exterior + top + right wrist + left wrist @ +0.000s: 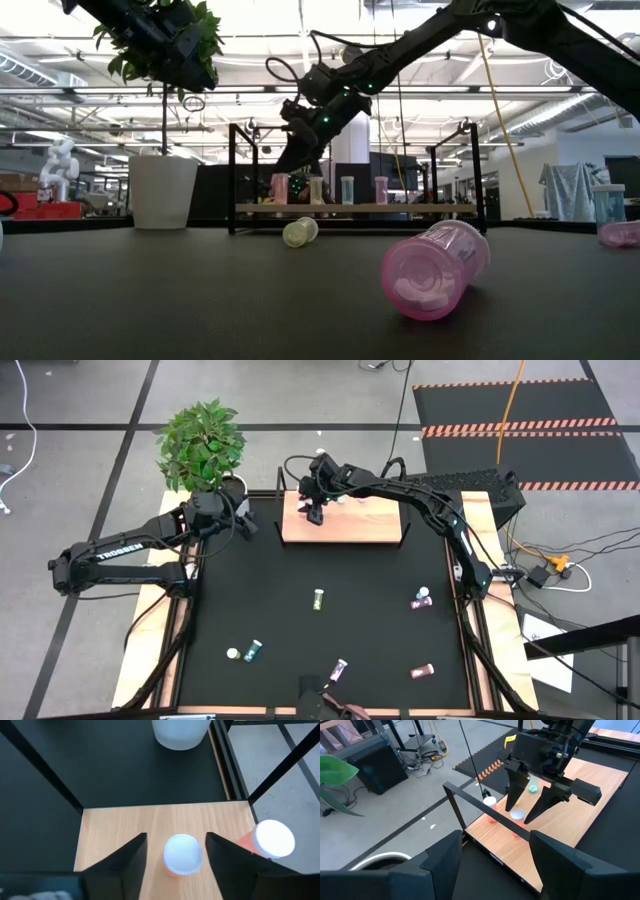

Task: Pick and place medicine bottles onto shelf by color
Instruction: Put the left pink pill bottle on the shelf aligned with the other pink pill bottle, then put the right yellow pill bottle on the shelf aligned with the other yellow pill bottle

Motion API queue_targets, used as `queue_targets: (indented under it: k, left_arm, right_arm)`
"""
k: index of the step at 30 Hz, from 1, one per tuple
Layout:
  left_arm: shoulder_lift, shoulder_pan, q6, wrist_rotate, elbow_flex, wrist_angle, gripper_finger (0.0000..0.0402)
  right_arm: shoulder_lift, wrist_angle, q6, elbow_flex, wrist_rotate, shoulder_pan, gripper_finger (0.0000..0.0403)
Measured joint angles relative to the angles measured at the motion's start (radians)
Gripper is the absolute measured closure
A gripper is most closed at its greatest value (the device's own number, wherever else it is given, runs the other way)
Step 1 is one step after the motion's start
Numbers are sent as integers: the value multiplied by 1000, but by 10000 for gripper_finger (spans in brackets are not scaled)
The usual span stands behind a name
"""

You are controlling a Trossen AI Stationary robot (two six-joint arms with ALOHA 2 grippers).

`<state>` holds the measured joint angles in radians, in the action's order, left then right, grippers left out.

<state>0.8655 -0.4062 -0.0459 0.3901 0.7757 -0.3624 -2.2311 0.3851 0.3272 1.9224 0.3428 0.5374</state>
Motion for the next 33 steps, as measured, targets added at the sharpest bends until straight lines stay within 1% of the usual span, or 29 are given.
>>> queue_targets:
  k: [5, 9, 16, 20, 22, 24, 26, 28, 31, 33]
  left_arm:
    - [0, 1, -16, 0, 0, -1, 167]
    - [0, 7, -47, -4, 0, -1, 167]
    - [4, 18, -124, -117, 0, 2, 167]
    - [25, 60, -226, -171, 1, -16, 167]
    - [34, 92, -274, -184, 2, -23, 167]
    - [46, 124, -342, -191, 2, -64, 167]
    - [53, 152, -405, -207, 2, -106, 167]
    - [62, 177, -441, -218, 2, -147, 167]
    - [85, 210, -448, -225, 1, -194, 167]
    - [109, 231, -446, -237, 1, -178, 167]
  right_arm:
    - [5, 2, -29, 0, -27, 0, 158]
    - [59, 42, -36, -1, -27, 0, 140]
    - [236, 120, -100, -1, -30, 4, 136]
    - [323, 150, -180, 1, -42, 4, 138]
    - [356, 180, -222, 1, -54, 2, 142]
    - [381, 196, -267, -7, -58, -8, 148]
    - [421, 192, -326, -45, -63, -25, 154]
    - [471, 161, -385, -109, -102, -52, 160]
    - [567, 110, -470, -252, -184, -111, 169]
    - [642, 42, -520, -363, -232, -160, 176]
